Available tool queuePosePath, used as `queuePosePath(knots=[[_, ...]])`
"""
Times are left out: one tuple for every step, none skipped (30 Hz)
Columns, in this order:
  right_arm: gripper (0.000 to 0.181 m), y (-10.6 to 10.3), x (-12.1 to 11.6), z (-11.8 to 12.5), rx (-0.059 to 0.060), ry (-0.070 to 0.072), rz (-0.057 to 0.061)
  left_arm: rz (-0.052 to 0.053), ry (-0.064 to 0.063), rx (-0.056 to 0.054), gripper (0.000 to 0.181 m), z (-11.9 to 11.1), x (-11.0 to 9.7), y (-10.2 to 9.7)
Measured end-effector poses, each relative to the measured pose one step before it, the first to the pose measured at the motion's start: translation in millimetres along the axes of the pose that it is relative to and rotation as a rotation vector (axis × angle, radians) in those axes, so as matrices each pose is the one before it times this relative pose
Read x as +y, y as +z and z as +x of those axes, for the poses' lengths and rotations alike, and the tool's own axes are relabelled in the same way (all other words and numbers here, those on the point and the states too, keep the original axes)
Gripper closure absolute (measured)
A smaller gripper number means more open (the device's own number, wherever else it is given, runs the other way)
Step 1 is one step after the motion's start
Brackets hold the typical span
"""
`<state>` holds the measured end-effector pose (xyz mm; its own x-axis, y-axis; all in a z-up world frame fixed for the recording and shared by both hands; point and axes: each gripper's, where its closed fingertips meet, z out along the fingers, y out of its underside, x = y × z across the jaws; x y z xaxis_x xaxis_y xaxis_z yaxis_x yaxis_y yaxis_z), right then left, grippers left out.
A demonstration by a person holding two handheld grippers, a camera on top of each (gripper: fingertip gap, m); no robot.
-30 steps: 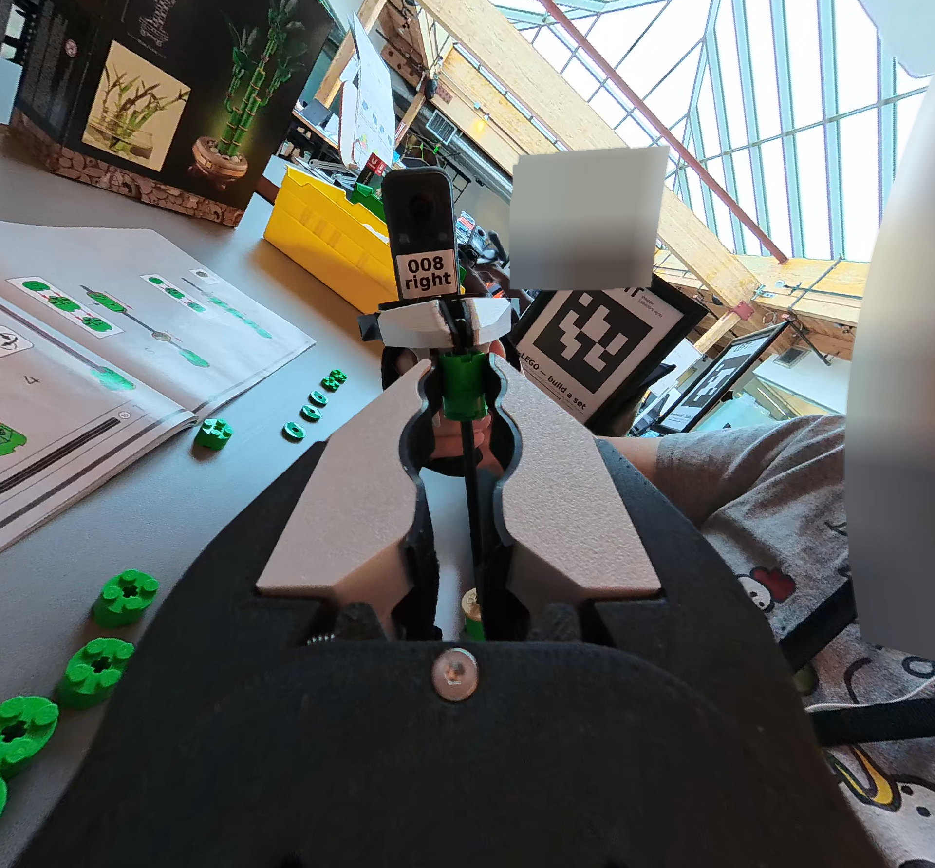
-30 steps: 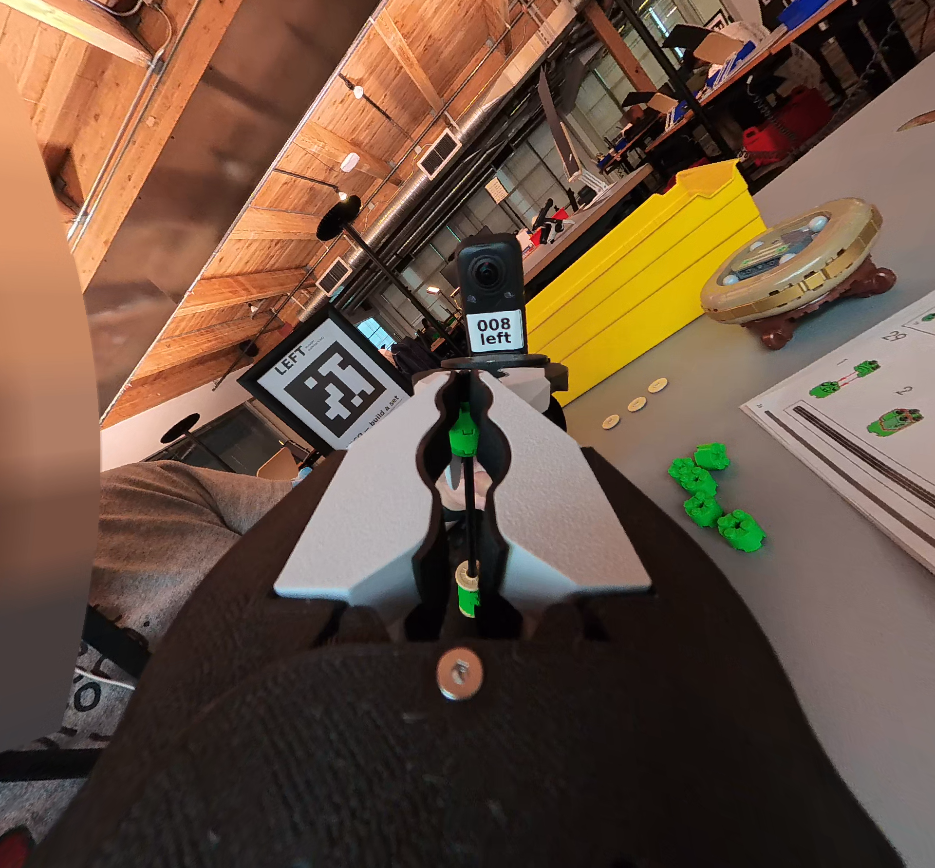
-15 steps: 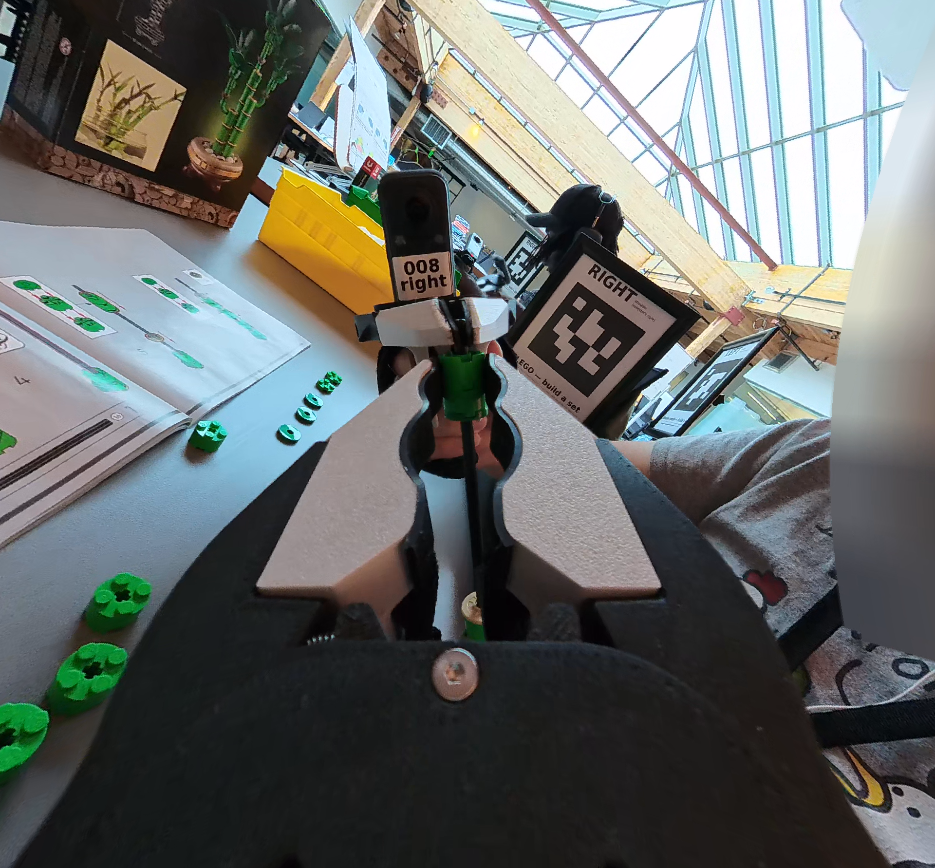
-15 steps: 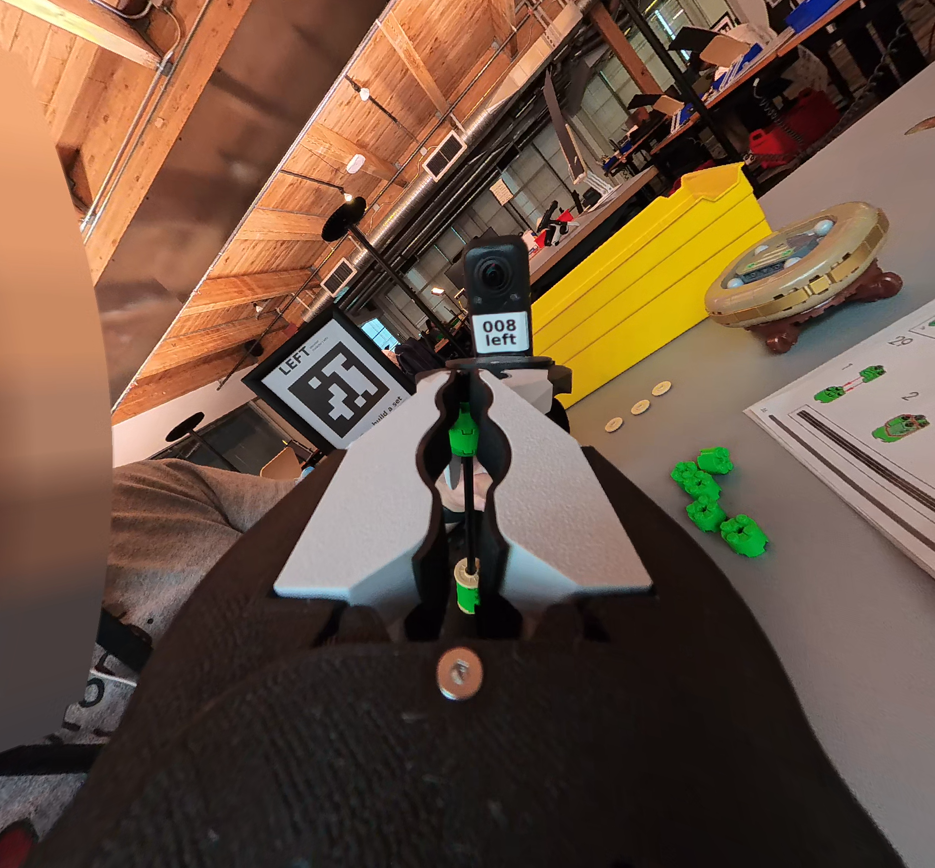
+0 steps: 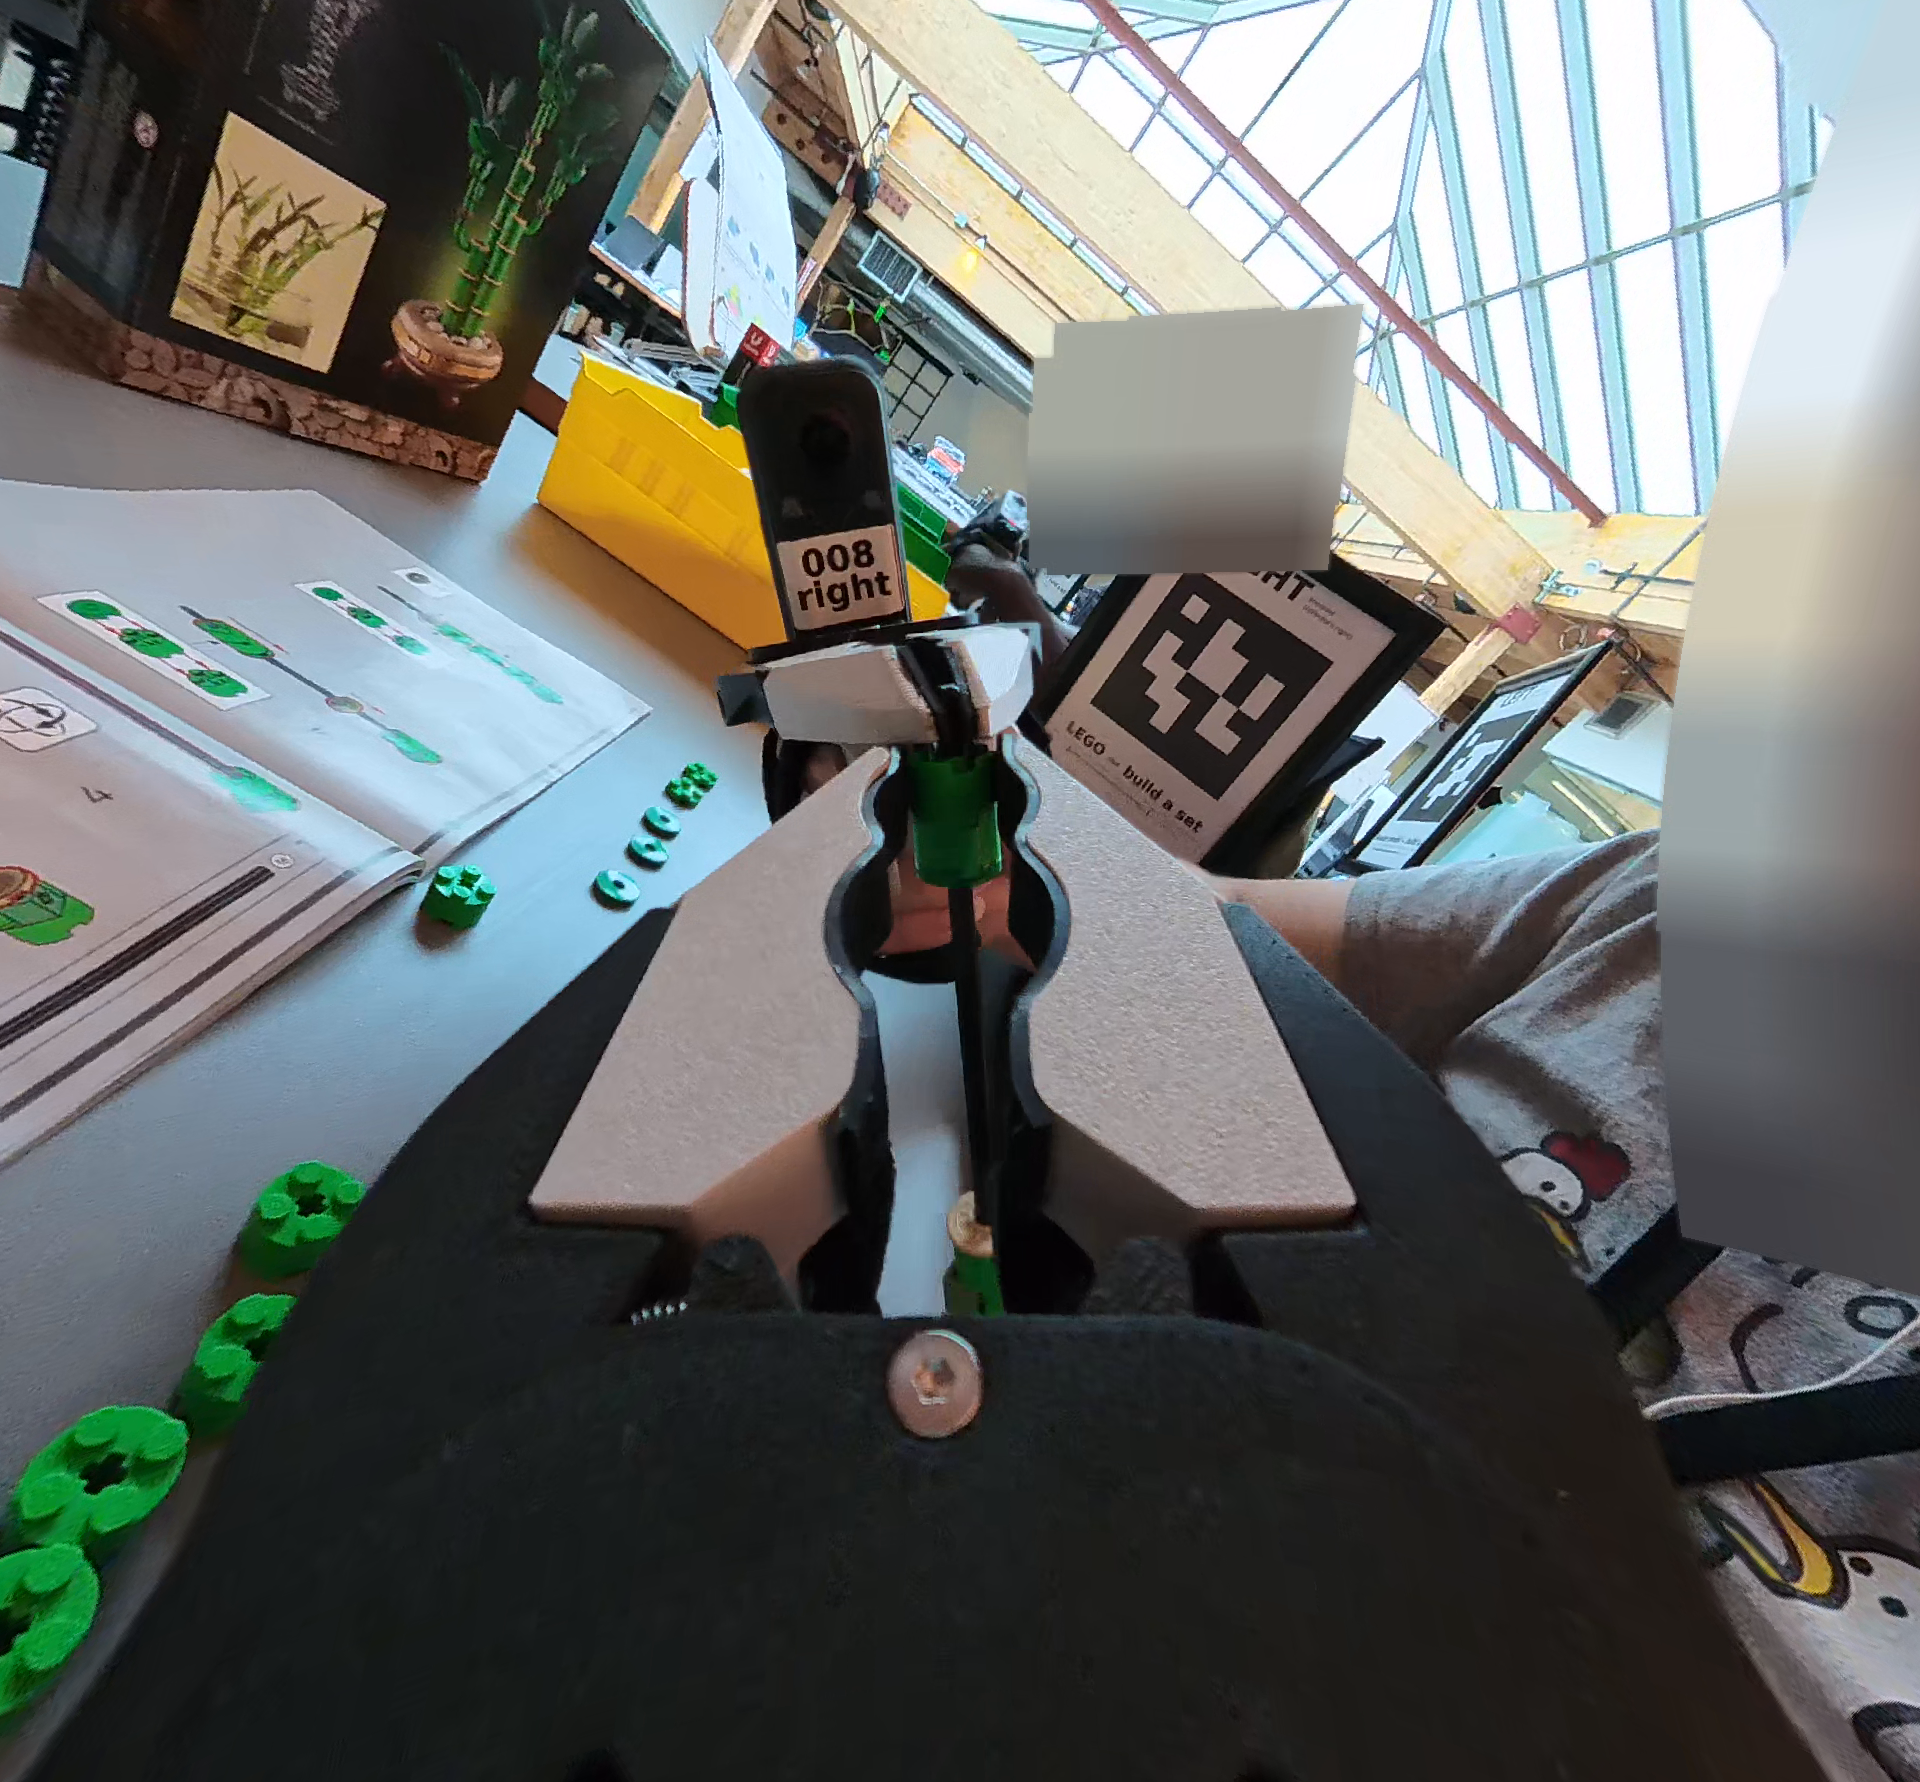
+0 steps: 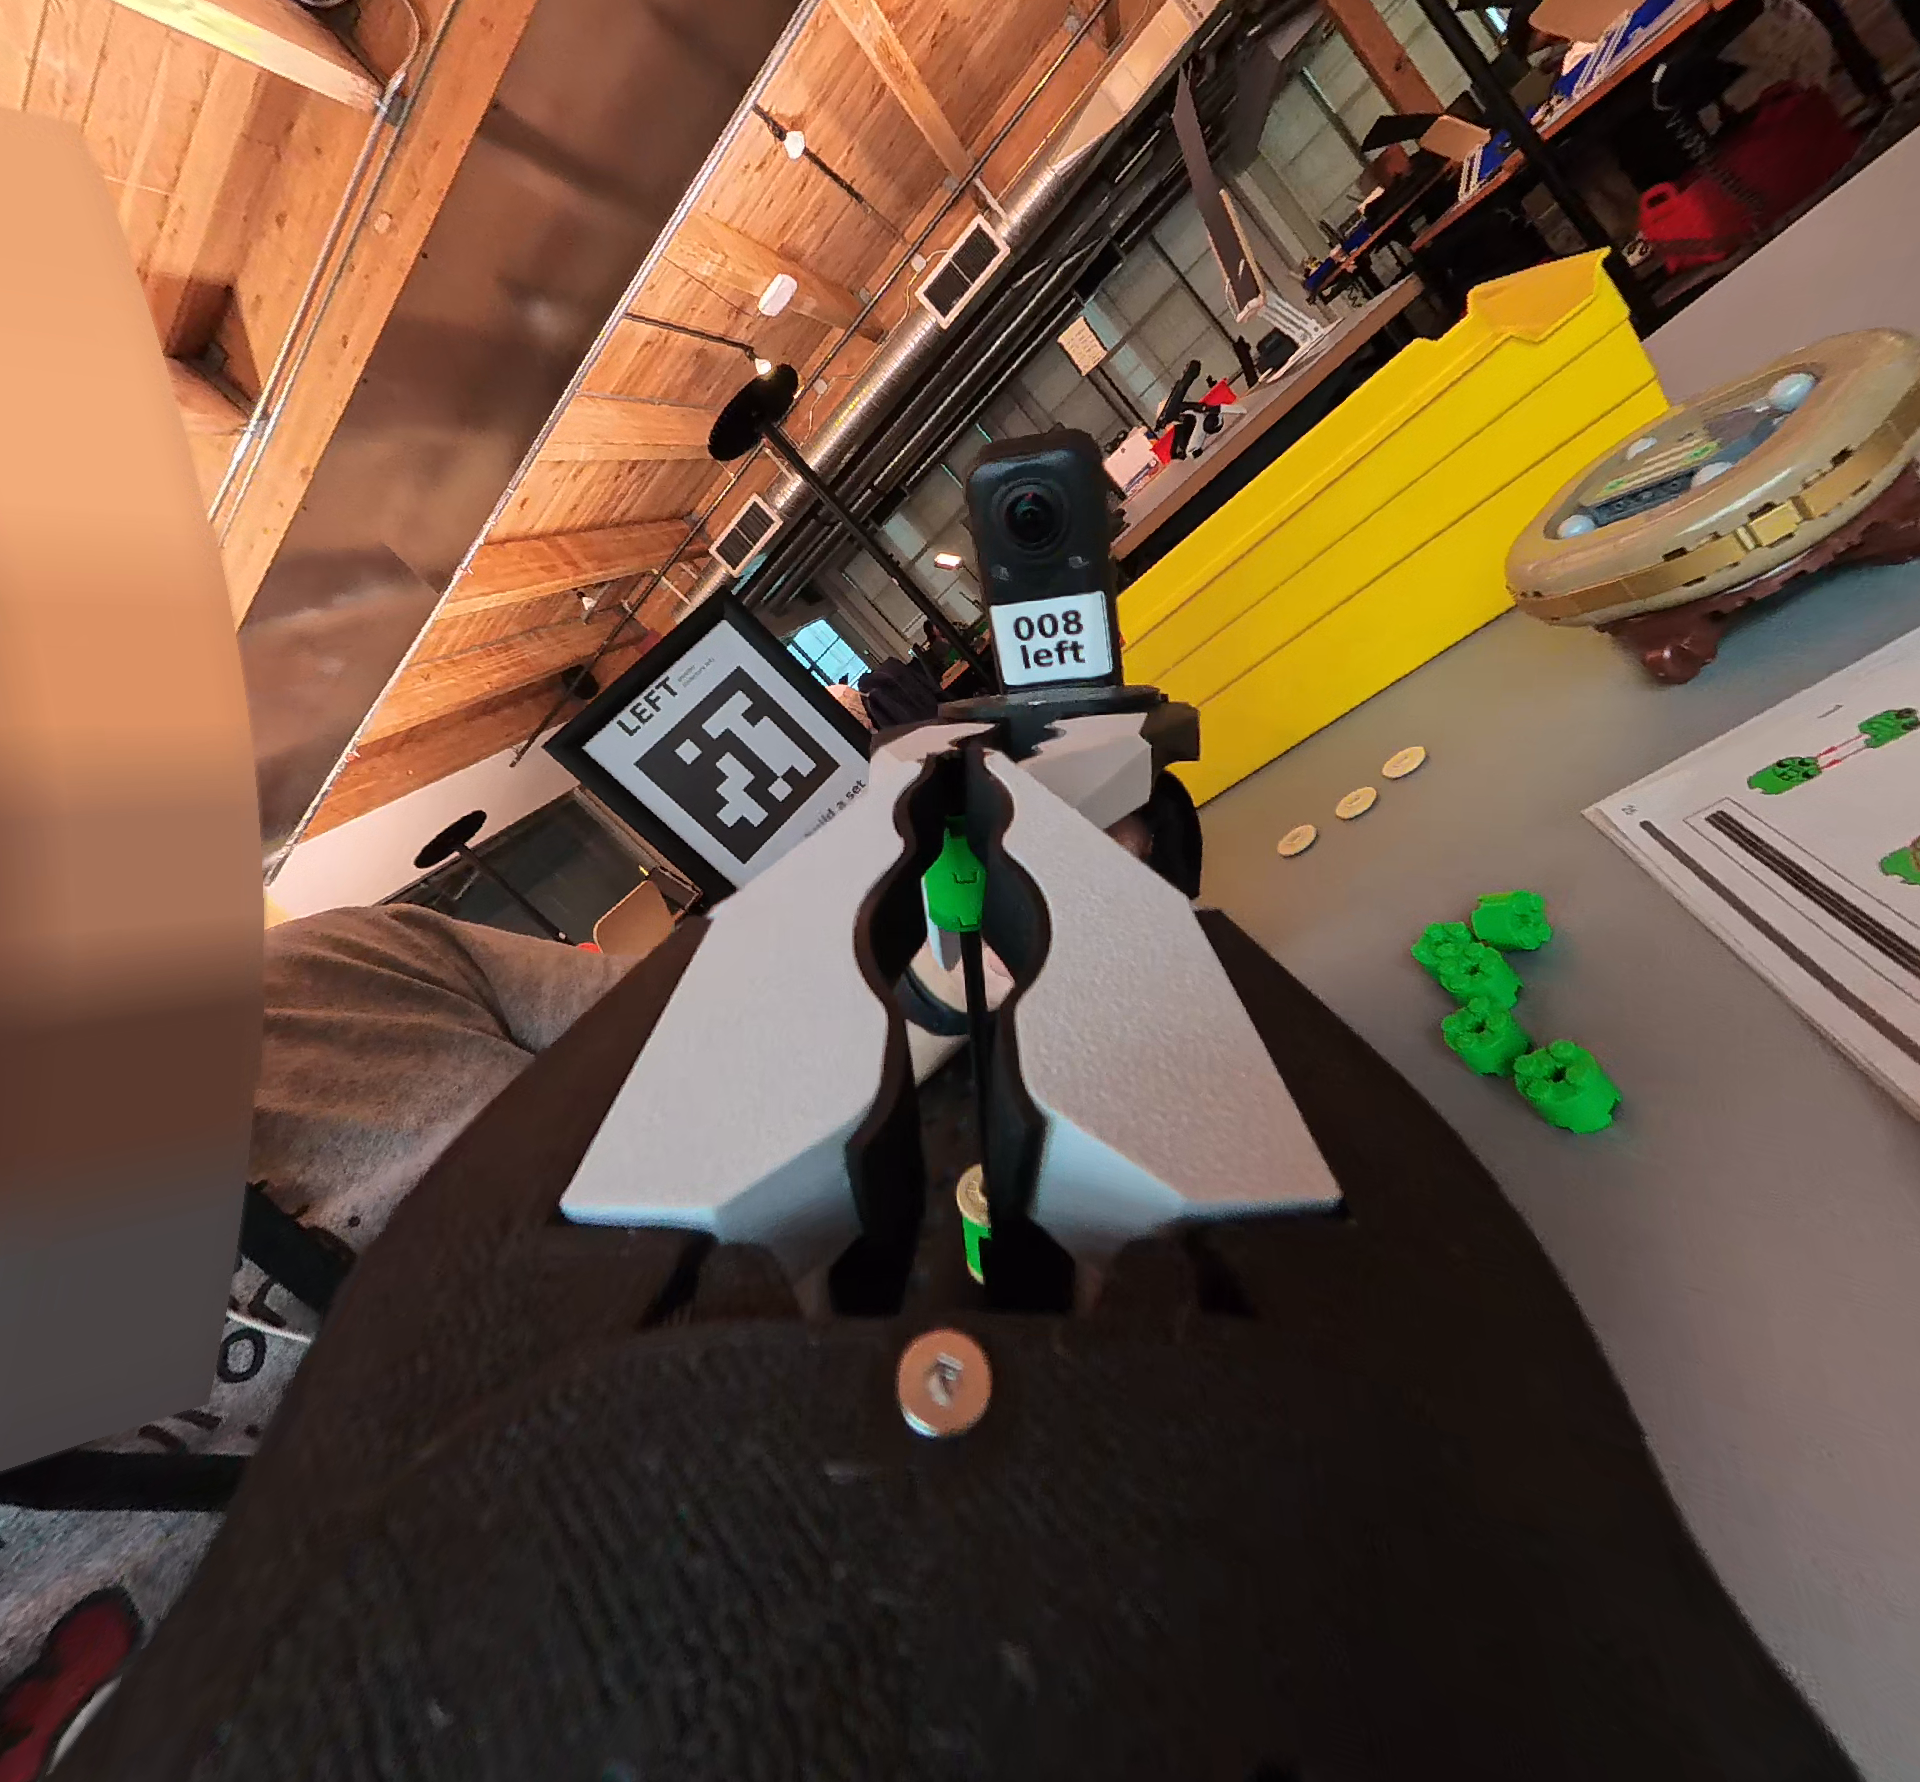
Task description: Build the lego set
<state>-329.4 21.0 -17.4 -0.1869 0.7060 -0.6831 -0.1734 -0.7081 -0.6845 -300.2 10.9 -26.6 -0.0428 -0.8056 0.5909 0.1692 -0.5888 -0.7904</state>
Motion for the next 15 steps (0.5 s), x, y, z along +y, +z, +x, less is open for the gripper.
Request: queuePosePath(knots=[[0.18,0.11,0.44,-0.21,0.0044,-0.0077,-0.0039,-0.0132,0.0009,-0.0012,0.167,0.16,1.05,-0.07],[0.18,0.12,-0.44,-0.2,0.0092,-0.006,0.0046,-0.0084,-0.0042,0.0016,0.167,0.44,0.31,-0.16],[0.18,0.19,-0.98,-0.54,0.0068,-0.0002,0.0083,0.0011,-0.004,0.0041,0.167,0.48,-0.33,-0.01],[0.181,0.11,-1.25,-0.46,0.0079,-0.0065,0.0084,0.0081,-0.0058,0.0054,0.167,0.62,-0.62,0.05],[0.181,-0.26,-0.89,0.46,0.0125,-0.0104,0.0045,0.0077,-0.0094,0.0024,0.167,0.02,-0.47,0.28],[0.181,-0.3,-0.59,0.1,0.0069,-0.0066,0.0003,0.0028,-0.0074,0.0017,0.167,-0.13,-0.05,0.19],[0.181,-0.02,-0.35,-0.91,0.0007,-0.0041,0.0009,0.0003,-0.0009,0.0026,0.167,0.64,0.01,0.13],[0.181,-0.13,-0.69,-0.64,0.0018,0.0029,0.0036,0.0018,0.0035,0.0002,0.167,0.78,-0.2,0.28],[0.181,0.1,-0.44,-1.02,-0.0029,0.0075,0.0024,0.0034,0.0021,0.0004,0.167,0.87,-0.23,0.26],[0.181,-0.24,-0.29,0.03,0.0011,0.0071,0.0016,0.0042,-0.0005,0.0004,0.167,0.31,-0.07,0.12],[0.181,-0.41,-0.54,0.83,0.0044,0.0064,0.0073,0.0049,0.0014,-0.0062,0.166,-0.73,-0.01,0.23],[0.181,-0.46,-0.1,0.49,-0.0008,0.0065,0.002,0.0011,0.0054,-0.0093,0.166,-0.82,0.06,0.28],[0.181,-0.4,-0.48,0.53,0.001,0.0035,0.0026,-0.0021,0.0094,-0.0117,0.166,-0.75,0.29,0.22],[0.181,-0.04,-0.1,0.03,0.001,-0.0033,-0.0027,-0.002,0.017,-0.015,0.166,-0.65,-0.06,0.19],[0.181,-0.09,-0.46,-0.17,0.0005,-0.001,0.0019,-0.0019,0.0162,-0.0107,0.166,-0.1,0.04,0.13]])
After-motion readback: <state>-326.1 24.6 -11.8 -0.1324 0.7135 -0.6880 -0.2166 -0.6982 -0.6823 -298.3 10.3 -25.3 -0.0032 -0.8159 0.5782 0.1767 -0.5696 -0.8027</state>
